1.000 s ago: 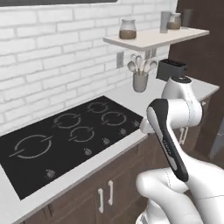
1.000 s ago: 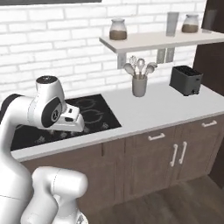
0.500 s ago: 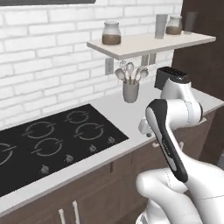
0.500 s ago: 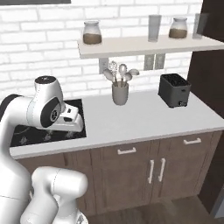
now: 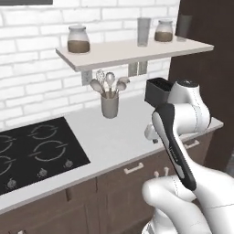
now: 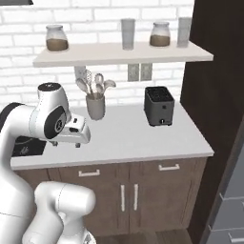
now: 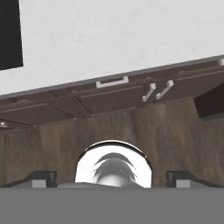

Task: Navigate to the toaster.

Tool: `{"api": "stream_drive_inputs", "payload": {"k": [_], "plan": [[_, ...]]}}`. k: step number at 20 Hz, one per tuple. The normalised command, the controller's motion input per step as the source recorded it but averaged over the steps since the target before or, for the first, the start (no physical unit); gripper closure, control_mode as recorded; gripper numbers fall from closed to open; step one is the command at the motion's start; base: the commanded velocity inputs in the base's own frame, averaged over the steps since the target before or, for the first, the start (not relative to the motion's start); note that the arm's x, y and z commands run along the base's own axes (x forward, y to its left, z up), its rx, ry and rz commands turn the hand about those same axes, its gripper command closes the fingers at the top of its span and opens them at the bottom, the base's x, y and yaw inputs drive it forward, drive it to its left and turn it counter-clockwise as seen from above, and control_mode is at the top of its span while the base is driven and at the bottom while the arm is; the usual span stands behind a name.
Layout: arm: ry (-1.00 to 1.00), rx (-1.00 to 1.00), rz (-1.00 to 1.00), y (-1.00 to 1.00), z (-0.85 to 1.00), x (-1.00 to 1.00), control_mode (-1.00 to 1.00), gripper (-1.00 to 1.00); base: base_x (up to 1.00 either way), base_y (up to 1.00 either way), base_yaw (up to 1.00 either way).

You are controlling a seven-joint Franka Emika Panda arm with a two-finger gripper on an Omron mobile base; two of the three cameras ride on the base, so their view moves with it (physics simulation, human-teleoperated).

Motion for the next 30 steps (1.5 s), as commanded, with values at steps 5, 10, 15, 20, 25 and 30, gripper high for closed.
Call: {"api": "stream_drive_inputs", "payload": {"k": [5,10,15,20,25,30], "plan": [[0.0,0.0,0.0,0.0,0.0,0.0,1.0,-1.0,0.36,-0.89,0.25],[0.0,0.0,0.0,0.0,0.0,0.0,1.0,-1.0,0.42,-0.74,0.26],[0.0,0.0,0.0,0.0,0.0,0.0,1.0,-1.0,0.51,-0.44,0.23],[0.0,0.0,0.0,0.0,0.0,0.0,1.0,-1.0,0.64,-0.28,0.2],[0.0,0.0,0.0,0.0,0.0,0.0,1.0,-1.0,0.74,-0.31,0.18],[0.0,0.0,0.0,0.0,0.0,0.0,1.0,-1.0,0.4,-0.45,0.13]]}}
